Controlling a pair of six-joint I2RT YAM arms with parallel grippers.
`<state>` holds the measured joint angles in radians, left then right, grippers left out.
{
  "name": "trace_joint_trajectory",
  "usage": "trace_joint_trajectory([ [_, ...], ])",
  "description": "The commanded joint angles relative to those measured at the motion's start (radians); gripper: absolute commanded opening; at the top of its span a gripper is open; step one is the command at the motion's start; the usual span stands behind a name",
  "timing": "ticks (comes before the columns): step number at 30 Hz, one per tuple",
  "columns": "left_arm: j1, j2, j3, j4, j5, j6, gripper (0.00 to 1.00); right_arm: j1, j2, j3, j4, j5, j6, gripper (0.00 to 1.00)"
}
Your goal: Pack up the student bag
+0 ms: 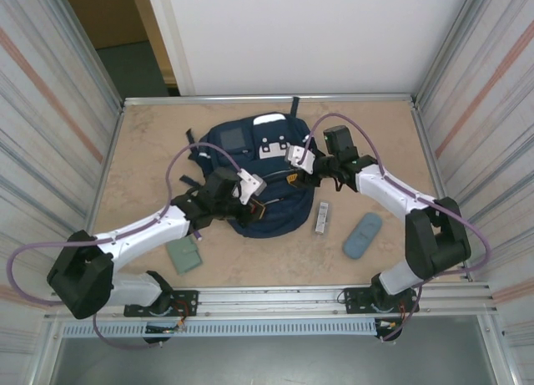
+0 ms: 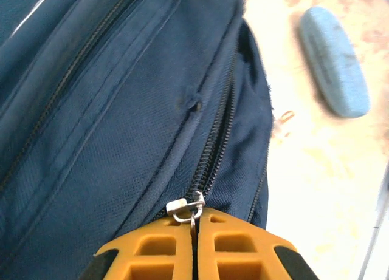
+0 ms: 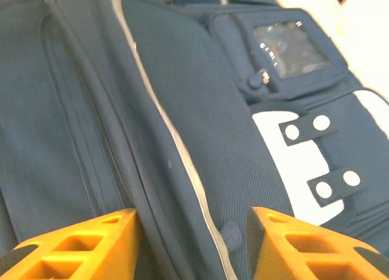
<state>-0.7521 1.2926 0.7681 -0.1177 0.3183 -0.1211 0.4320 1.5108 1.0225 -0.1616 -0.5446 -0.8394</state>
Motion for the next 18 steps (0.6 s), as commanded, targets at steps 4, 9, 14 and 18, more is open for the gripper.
trace_joint_trajectory([
  [4,-0.041,0.050,0.100,0.122,0.072,-0.019,0.00,0.104,-0.049,0.016,-0.144,0.087,0.020,0.53],
  [9,-0.041,0.071,0.093,0.162,0.072,-0.027,0.00,0.107,-0.107,-0.011,-0.232,0.038,-0.066,0.53],
  [14,-0.024,0.062,0.099,0.113,0.018,-0.028,0.00,0.034,-0.190,0.007,-0.346,-0.150,-0.159,0.52],
  [18,0.015,0.036,0.082,0.121,0.032,-0.047,0.00,0.082,-0.207,-0.022,-0.318,-0.066,-0.207,0.52],
])
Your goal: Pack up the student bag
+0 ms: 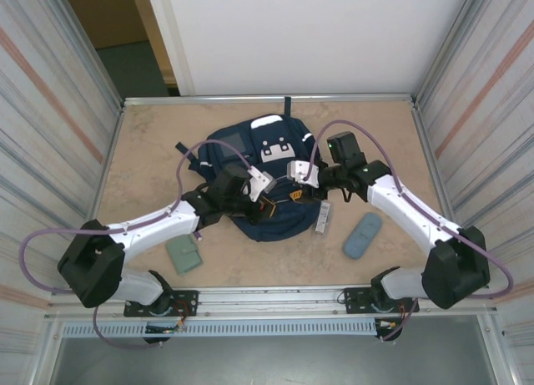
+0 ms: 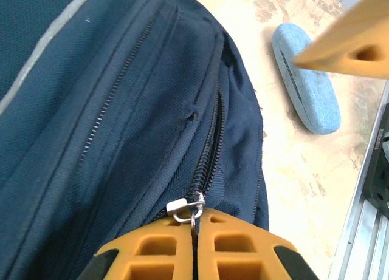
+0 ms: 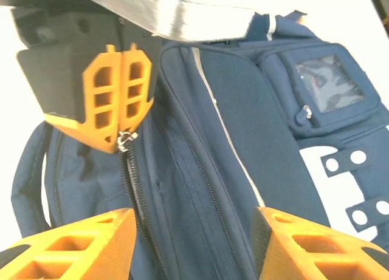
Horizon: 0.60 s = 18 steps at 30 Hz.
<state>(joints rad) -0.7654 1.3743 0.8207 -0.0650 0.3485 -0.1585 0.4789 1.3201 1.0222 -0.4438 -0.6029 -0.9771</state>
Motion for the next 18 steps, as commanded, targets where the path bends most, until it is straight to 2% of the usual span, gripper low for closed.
trace_joint_trajectory([
  [1,0.034,-0.054,0.028,0.068,0.007,-0.012,0.00,0.052,-0.007,-0.028,-0.028,0.021,-0.075,0.52],
  [6,0.035,-0.049,0.018,0.101,0.045,-0.022,0.00,0.117,0.071,-0.041,0.036,0.176,-0.080,0.52],
  [9,0.038,-0.048,0.015,0.107,0.056,-0.052,0.00,0.143,0.115,-0.023,0.048,0.222,-0.069,0.50],
  [11,0.038,-0.050,0.005,0.131,0.068,-0.061,0.00,0.153,0.132,-0.042,0.143,0.314,-0.034,0.48],
  [14,0.038,-0.055,0.001,0.127,0.063,-0.042,0.00,0.157,0.132,-0.068,0.229,0.376,-0.015,0.27],
  [16,0.044,-0.070,0.009,0.068,0.028,-0.019,0.00,0.156,0.121,-0.068,0.233,0.371,-0.017,0.08],
  [18,0.058,-0.090,0.005,-0.010,-0.107,-0.015,0.00,0.143,0.103,-0.071,0.231,0.357,-0.021,0.00],
])
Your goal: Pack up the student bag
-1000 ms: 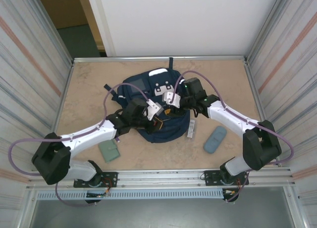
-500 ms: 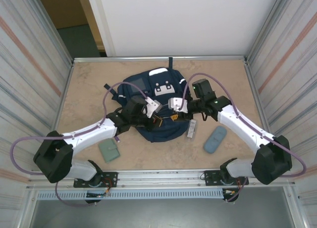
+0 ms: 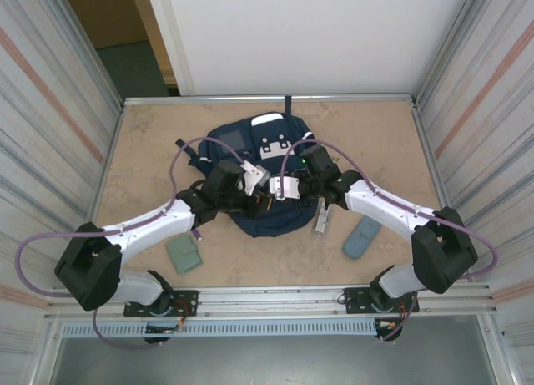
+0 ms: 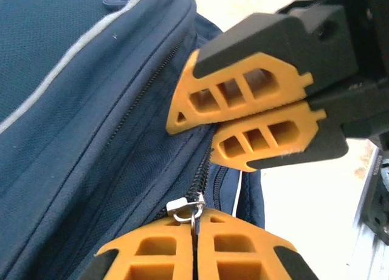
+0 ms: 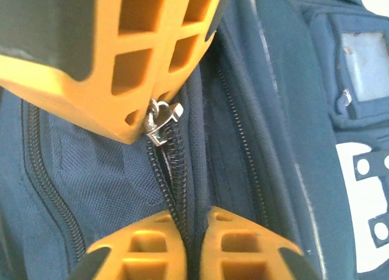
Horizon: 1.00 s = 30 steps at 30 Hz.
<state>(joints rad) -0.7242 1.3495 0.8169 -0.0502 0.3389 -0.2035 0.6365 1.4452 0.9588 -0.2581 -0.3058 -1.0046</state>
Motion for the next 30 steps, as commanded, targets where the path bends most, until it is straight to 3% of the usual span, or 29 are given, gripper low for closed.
trace_joint_trajectory([
  [1,0.044,-0.074,-0.013,-0.045,-0.158,0.024,0.00,-0.028,-0.035,-0.011,0.045,0.037,0.006,0.00],
  [4,0.174,-0.114,-0.144,0.007,-0.227,-0.074,0.00,-0.064,-0.072,-0.027,0.069,-0.038,0.020,0.00],
  [7,0.318,-0.181,-0.276,0.090,-0.188,-0.168,0.00,-0.099,-0.104,-0.037,0.067,-0.094,0.000,0.00],
  [11,0.341,-0.220,-0.288,0.104,-0.229,-0.069,0.00,-0.150,-0.129,-0.064,0.084,-0.164,-0.022,0.00],
  [16,0.262,-0.222,-0.212,0.106,-0.120,0.047,0.00,-0.128,-0.088,-0.067,0.114,-0.243,-0.009,0.02],
  [18,0.216,-0.221,-0.181,0.085,-0.119,0.076,0.00,-0.101,-0.059,-0.062,0.120,-0.218,-0.003,0.11],
  [19,0.201,-0.221,-0.162,0.065,-0.117,0.071,0.00,-0.086,-0.044,-0.052,0.107,-0.208,0.007,0.24],
  [20,0.189,-0.222,-0.152,0.051,-0.116,0.058,0.00,-0.078,-0.036,-0.038,0.087,-0.222,0.016,0.29],
  [24,0.135,-0.228,-0.146,0.083,-0.080,-0.014,0.00,-0.026,-0.042,-0.029,0.086,-0.209,0.095,0.43],
  [27,0.092,-0.219,-0.121,0.074,-0.082,-0.027,0.00,0.035,-0.051,-0.031,0.123,-0.142,0.152,0.48],
  [30,0.049,-0.209,-0.099,0.076,-0.088,-0.029,0.00,0.086,-0.031,-0.028,0.153,-0.083,0.200,0.47],
])
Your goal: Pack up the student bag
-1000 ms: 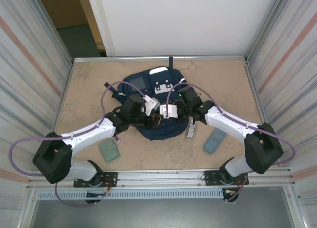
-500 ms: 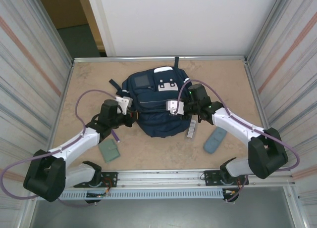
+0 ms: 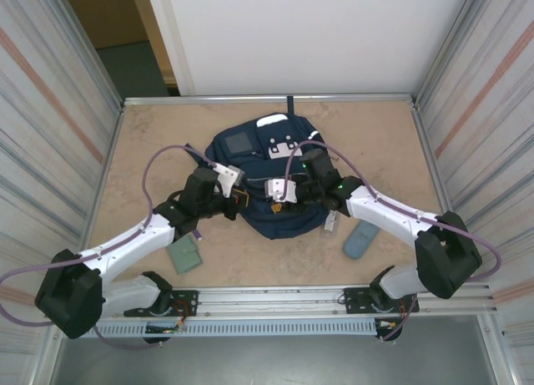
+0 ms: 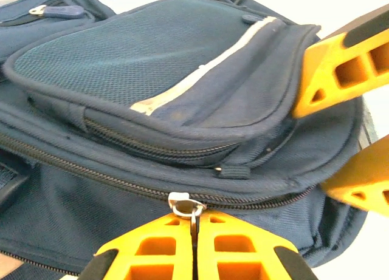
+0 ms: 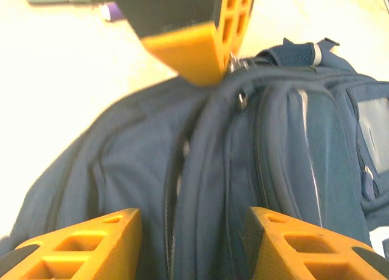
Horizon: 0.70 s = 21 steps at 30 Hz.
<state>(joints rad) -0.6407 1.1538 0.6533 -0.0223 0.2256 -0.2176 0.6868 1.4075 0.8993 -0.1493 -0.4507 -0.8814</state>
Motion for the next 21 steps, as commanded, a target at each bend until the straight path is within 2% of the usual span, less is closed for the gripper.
trace_joint_trajectory([
  [1,-0.043,-0.010,0.070,0.055,0.024,-0.013,0.00,0.053,0.020,0.032,0.052,0.094,0.076,0.45],
  [2,-0.049,-0.007,0.072,0.061,0.028,-0.009,0.00,0.065,0.031,0.033,0.055,0.119,0.068,0.40],
  [4,-0.048,0.001,0.077,0.062,0.013,0.005,0.00,0.081,0.045,0.036,0.055,0.174,0.055,0.19],
  [6,-0.045,0.000,0.078,0.024,-0.045,0.021,0.00,0.081,0.040,0.048,0.030,0.160,0.042,0.07],
  [8,-0.041,-0.005,0.047,0.021,-0.129,0.040,0.00,0.076,0.027,0.056,0.005,0.111,0.008,0.06],
  [9,-0.032,-0.005,0.017,0.039,-0.178,0.041,0.00,0.069,0.022,0.066,-0.028,0.069,-0.023,0.02],
  [11,0.025,0.006,-0.034,0.080,-0.217,0.009,0.00,0.055,0.021,0.105,-0.112,0.003,-0.084,0.00],
  [13,0.137,0.036,-0.077,0.116,-0.183,-0.056,0.00,0.036,0.024,0.134,-0.178,-0.035,-0.137,0.00],
  [16,0.291,0.128,-0.090,0.184,-0.069,-0.077,0.00,0.004,0.021,0.161,-0.241,-0.071,-0.194,0.00],
  [18,0.345,0.213,-0.042,0.170,-0.021,-0.047,0.00,-0.011,0.015,0.167,-0.251,-0.095,-0.212,0.00],
  [21,0.363,0.312,0.043,0.112,0.002,0.007,0.00,-0.001,0.018,0.176,-0.242,-0.102,-0.209,0.00],
])
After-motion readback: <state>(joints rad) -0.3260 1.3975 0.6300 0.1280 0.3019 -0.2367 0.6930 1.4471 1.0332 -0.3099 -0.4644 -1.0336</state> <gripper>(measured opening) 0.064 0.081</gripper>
